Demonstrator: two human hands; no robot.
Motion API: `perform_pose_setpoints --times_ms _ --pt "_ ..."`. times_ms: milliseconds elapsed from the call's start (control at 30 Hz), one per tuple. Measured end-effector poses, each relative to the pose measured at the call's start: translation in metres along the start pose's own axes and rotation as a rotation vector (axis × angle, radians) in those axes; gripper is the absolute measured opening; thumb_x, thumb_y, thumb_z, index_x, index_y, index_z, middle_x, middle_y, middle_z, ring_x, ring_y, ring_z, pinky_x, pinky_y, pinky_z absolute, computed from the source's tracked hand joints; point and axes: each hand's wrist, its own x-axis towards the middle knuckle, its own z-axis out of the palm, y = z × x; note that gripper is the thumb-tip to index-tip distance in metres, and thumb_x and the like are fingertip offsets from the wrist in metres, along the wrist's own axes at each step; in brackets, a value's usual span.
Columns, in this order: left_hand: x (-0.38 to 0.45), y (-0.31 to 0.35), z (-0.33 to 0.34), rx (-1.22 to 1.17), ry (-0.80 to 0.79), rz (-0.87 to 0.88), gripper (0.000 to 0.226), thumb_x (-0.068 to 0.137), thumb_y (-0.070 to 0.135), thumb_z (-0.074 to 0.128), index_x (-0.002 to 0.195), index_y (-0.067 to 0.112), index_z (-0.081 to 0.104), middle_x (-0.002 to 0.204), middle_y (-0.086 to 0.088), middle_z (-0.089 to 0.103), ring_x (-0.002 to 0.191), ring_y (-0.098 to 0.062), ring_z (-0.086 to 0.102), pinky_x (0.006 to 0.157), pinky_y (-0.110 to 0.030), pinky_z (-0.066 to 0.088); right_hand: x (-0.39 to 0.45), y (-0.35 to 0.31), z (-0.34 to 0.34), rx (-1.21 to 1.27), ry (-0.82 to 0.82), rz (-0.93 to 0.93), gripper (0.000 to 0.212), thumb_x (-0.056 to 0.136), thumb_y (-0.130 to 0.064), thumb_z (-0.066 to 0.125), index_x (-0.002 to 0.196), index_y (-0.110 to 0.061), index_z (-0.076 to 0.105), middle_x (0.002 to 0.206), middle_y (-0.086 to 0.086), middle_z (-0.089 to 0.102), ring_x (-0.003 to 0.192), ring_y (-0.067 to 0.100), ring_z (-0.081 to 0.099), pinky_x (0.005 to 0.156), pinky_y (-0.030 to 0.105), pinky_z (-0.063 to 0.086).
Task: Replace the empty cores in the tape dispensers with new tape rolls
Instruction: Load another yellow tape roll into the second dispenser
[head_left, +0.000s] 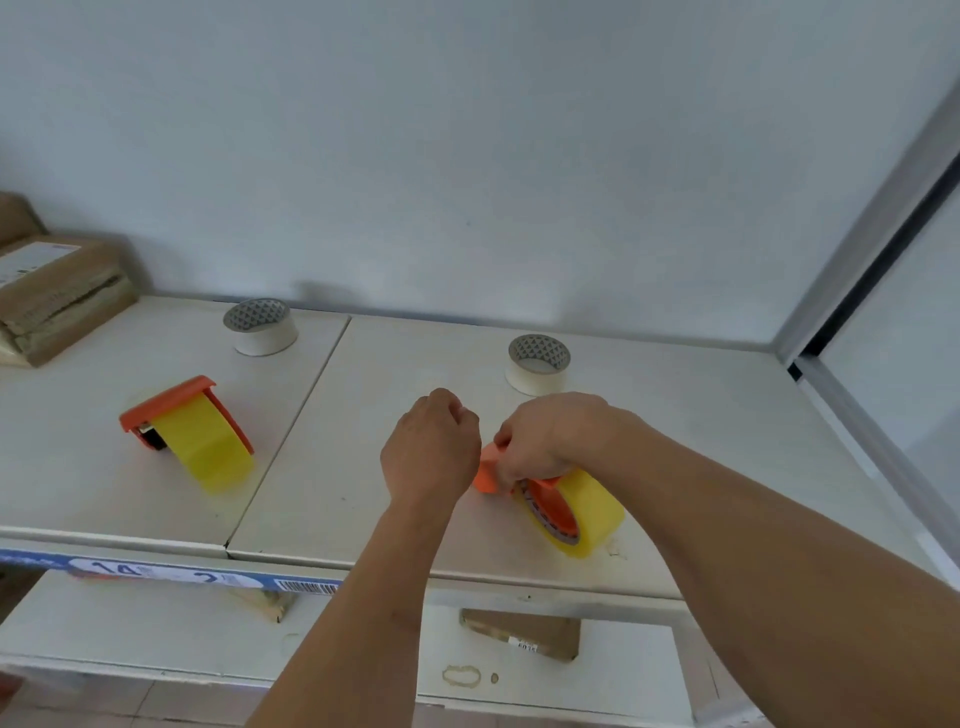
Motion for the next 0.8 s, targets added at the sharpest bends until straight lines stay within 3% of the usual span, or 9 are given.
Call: perform_pose_setpoints --times_ms 133,300,467,667,800 --pt "-0.009 -0.004 -0.009 0.023 0.029 0.009 0.020 0.094 0.024 0.045 0.095 0.018 0.063 0.096 0.003 0.067 0.079 -0.018 0.056 0.068 -0.031 0.041 -0.002 0.002 0.005 0.065 0.044 0.031 0.068 0.065 -0.062 0.059 0.129 -0.038 0.059 0.123 -0.007 0.064 0.107 0.023 0.061 0.081 0.036 0.047" --pt "-0.017 -0.019 -0.017 0.082 0.007 -0.014 0.021 0.095 0.026 0.043 0.097 0.019 0.063 0.096 0.002 0.068 0.081 -0.021 0.060 0.070 -0.033 0.046 -0.007 0.005 0.011 0.076 0.034 0.041 0.074 0.062 -0.065 0.058 0.129 -0.035 0.059 0.124 -0.005 0.063 0.107 0.026 0.060 0.085 0.040 0.048" --pt "-0.023 -0.014 -0.020 0.080 0.025 -0.007 0.021 0.096 0.028 0.045 0.099 0.019 0.064 0.097 0.003 0.068 0.082 -0.020 0.059 0.070 -0.031 0.044 -0.011 0.005 0.013 0.102 0.033 0.045 0.064 0.061 -0.064 0.059 0.117 -0.033 0.064 0.112 -0.004 0.065 0.097 0.024 0.062 0.073 0.035 0.046" --pt "-0.022 -0.009 -0.021 0.115 0.026 0.083 0.024 0.097 0.028 0.044 0.102 0.018 0.064 0.099 0.002 0.069 0.080 -0.018 0.060 0.068 -0.030 0.044 -0.020 0.016 0.016 0.206 0.059 0.006 0.072 0.076 -0.069 0.053 0.136 -0.030 0.053 0.136 0.001 0.057 0.120 0.026 0.054 0.101 0.045 0.043" --pt "-0.016 -0.006 -0.025 0.173 0.005 0.160 0.025 0.098 0.028 0.042 0.104 0.018 0.064 0.100 0.002 0.069 0.080 -0.016 0.059 0.067 -0.029 0.042 -0.025 0.017 0.018 0.262 0.114 0.008 0.072 0.083 -0.076 0.039 0.142 -0.035 0.046 0.143 -0.002 0.053 0.129 0.023 0.049 0.102 0.042 0.040"
